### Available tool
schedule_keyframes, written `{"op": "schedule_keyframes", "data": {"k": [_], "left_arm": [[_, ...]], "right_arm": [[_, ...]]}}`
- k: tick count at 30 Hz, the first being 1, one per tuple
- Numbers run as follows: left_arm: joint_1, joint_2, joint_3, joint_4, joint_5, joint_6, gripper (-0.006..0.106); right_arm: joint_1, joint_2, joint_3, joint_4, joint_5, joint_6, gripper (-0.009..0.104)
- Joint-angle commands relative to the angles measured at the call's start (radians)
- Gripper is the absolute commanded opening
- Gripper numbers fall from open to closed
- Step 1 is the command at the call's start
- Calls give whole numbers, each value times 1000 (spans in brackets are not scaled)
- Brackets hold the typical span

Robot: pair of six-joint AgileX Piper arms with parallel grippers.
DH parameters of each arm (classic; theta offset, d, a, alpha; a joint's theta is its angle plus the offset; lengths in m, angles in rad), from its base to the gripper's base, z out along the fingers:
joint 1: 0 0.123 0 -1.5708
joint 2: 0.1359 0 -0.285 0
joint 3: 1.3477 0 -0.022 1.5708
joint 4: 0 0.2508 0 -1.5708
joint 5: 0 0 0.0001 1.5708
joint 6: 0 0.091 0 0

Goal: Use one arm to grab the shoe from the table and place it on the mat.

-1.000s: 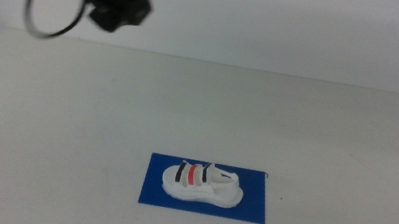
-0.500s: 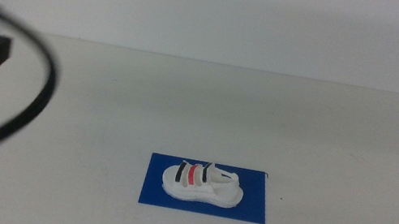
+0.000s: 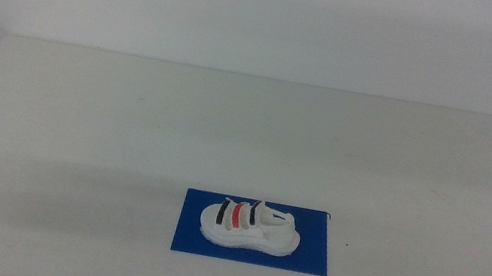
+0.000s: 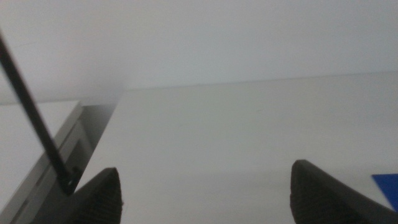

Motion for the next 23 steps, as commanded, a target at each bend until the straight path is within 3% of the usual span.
{"op": "schedule_keyframes", "data": {"k": [1, 9, 23], "left_arm": [[15, -60, 28, -19, -84, -11, 93], [17, -274, 175, -50, -84, -11, 93], [17, -274, 201, -49, -123, -16, 93]], "right_arm": [[-1, 3, 5, -11, -73, -10, 78], [-1, 3, 5, -11, -73, -10, 78], [-1, 3, 5, -11, -73, -10, 78]]}}
